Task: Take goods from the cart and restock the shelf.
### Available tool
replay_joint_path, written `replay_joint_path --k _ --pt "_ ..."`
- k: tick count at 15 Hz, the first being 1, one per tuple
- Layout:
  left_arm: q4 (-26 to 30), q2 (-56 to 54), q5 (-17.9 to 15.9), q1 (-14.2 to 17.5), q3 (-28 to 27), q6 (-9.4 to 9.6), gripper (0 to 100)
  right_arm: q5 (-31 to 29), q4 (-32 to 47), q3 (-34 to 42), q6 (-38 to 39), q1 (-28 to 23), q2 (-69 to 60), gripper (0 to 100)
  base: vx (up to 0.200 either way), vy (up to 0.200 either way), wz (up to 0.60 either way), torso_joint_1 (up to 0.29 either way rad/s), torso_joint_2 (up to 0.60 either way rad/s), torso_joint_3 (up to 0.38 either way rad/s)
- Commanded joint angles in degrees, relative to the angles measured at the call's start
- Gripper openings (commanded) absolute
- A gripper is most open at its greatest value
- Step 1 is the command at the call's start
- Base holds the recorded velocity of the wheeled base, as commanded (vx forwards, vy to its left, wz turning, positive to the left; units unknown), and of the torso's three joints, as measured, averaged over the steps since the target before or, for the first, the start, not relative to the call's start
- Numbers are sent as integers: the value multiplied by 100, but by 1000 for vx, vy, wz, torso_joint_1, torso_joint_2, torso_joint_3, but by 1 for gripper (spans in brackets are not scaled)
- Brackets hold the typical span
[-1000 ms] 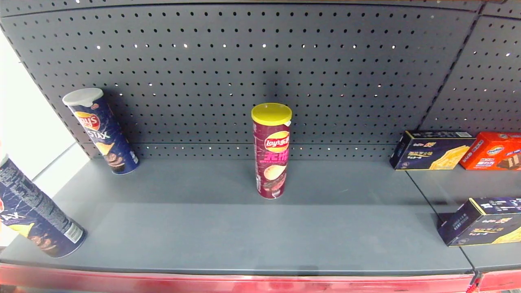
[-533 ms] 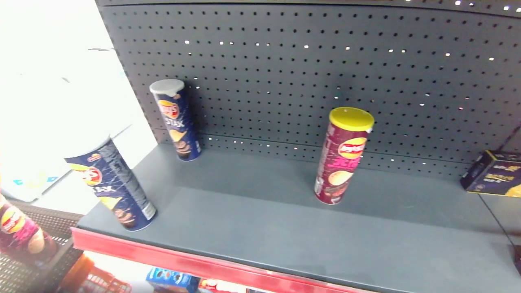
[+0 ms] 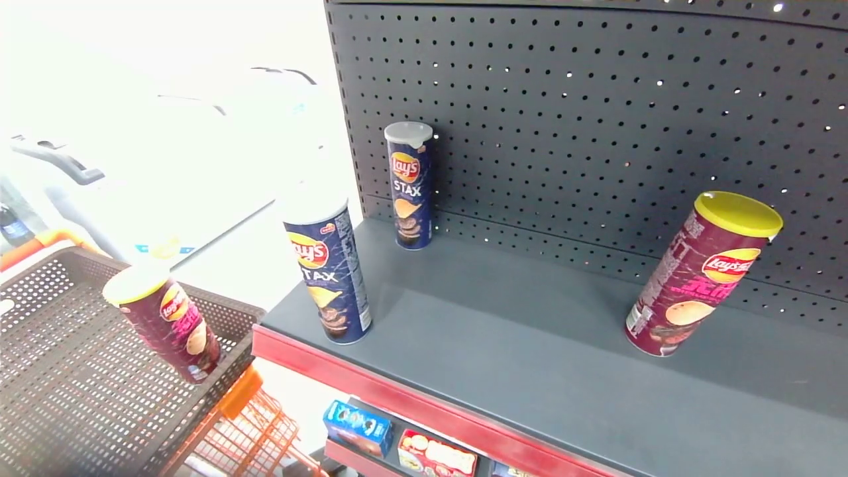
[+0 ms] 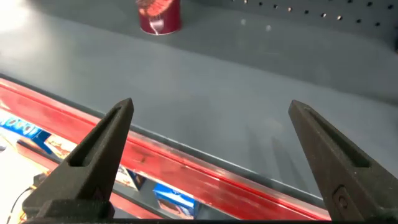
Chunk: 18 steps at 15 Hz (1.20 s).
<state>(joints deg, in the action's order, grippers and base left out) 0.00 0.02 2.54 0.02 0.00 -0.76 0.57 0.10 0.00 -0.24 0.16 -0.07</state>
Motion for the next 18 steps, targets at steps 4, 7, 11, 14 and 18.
replay_joint_path --k 4,7,11,14,18 --pt "-9 -2 1 -2 0 -4 100 4 -1 0 -2 2 7 100 0 0 0 0 0 0" --pt "-9 -2 1 -2 0 -4 100 4 -1 0 -2 -7 7 100 0 0 0 0 0 0" --pt "0 -2 1 -2 0 -12 100 4 -1 0 7 -7 7 100 0 0 0 0 0 0" --pt "0 -2 1 -2 0 -12 100 4 -1 0 7 -7 7 100 0 0 0 0 0 0" --pt "0 -2 1 -2 0 -12 100 4 -1 0 7 -7 7 100 0 0 0 0 0 0"
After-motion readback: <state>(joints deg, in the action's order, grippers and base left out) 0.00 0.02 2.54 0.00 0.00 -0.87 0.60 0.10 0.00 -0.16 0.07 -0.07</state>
